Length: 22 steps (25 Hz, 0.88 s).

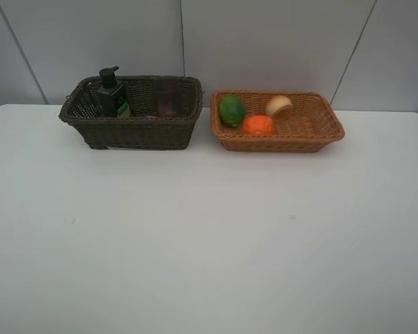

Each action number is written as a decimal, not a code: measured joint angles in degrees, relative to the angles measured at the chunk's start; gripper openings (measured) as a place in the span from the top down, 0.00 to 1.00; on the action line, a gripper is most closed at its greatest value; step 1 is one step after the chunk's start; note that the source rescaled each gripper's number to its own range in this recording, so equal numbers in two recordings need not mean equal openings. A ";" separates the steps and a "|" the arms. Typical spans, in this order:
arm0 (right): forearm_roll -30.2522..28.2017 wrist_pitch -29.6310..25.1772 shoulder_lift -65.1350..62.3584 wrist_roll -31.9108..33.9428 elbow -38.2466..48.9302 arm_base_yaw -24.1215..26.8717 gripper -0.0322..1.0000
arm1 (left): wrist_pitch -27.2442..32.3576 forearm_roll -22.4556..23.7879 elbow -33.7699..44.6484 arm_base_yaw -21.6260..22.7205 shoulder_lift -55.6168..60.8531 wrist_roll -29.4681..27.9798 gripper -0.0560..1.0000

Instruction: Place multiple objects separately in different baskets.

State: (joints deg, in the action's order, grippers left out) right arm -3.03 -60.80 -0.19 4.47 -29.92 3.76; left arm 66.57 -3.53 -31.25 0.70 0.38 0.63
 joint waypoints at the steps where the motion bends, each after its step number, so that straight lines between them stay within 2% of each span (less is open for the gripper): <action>1: 0.00 0.00 0.00 0.00 0.00 0.00 0.05 | -0.13 0.00 0.11 0.00 0.00 0.00 0.01; 9: 0.00 0.00 0.00 0.00 0.00 0.00 0.05 | -5.00 1.72 2.30 0.45 0.06 -2.64 0.01; 13: 0.00 0.00 0.00 0.00 0.00 0.00 0.05 | -5.56 2.95 2.42 2.23 0.06 -3.87 0.01; 22: 0.00 0.00 0.00 0.00 0.00 0.00 0.05 | -5.56 3.06 2.42 2.42 0.06 -4.06 0.01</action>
State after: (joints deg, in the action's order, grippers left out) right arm -3.03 -60.80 -0.19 4.47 -29.92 3.76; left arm 61.01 -0.47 -28.82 3.12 0.44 -3.42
